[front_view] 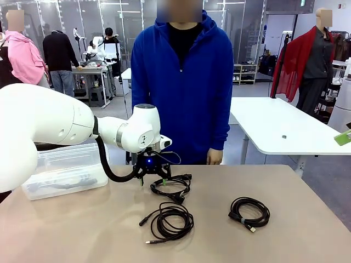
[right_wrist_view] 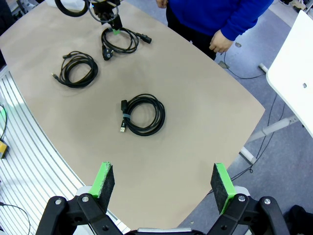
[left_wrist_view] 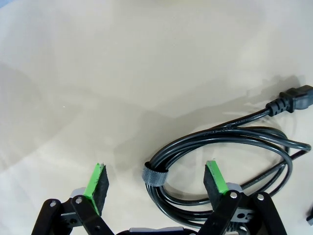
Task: Organize and store the cables.
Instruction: Place the Power Cable into the Organizing box.
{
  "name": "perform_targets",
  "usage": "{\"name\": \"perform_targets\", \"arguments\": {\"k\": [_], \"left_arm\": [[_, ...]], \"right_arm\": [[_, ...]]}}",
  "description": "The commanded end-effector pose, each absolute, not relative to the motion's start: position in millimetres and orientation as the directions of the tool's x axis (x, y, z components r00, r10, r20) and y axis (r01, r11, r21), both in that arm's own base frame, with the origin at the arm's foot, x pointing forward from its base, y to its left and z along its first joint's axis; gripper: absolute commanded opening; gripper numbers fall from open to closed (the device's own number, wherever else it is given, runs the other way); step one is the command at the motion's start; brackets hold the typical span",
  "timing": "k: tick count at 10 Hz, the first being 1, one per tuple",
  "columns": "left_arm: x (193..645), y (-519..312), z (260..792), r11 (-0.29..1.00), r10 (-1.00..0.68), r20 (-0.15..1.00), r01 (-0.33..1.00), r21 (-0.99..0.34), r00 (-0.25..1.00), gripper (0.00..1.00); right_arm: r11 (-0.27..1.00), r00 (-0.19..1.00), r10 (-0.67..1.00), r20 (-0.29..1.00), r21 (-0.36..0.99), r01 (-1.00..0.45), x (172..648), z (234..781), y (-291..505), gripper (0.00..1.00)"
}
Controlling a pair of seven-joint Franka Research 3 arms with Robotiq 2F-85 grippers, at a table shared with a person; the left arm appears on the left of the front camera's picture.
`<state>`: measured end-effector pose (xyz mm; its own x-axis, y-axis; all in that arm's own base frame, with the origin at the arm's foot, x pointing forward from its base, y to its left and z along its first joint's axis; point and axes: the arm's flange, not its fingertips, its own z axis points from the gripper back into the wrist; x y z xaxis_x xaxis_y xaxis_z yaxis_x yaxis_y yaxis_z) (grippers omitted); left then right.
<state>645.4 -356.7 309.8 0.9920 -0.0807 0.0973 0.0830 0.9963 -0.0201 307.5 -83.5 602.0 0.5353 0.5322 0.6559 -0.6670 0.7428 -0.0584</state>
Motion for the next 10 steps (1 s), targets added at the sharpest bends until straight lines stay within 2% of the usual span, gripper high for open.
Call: {"name": "perform_targets", "arguments": {"k": [1,2,10], "left_arm": [[649.1,-360.6,313.2,0.998,-0.057,0.094,0.057,0.001,0.994,0.93],[649.0,-360.5,313.5,0.999,-0.054,0.094,0.054,0.002,0.994,0.86],[646.8,-357.7,313.5,0.999,-0.046,0.098,0.047,-0.005,0.994,0.07]], "right_arm": [[0.738,0.53,0.534,0.659,-0.057,-0.673,307.5,600.7,-84.8,1.0],[0.738,0.53,0.534,0.659,-0.057,-0.673,307.5,600.7,-84.8,1.0],[0.738,0.53,0.534,0.659,-0.057,-0.673,307.5,600.7,-84.8,1.0]]}}
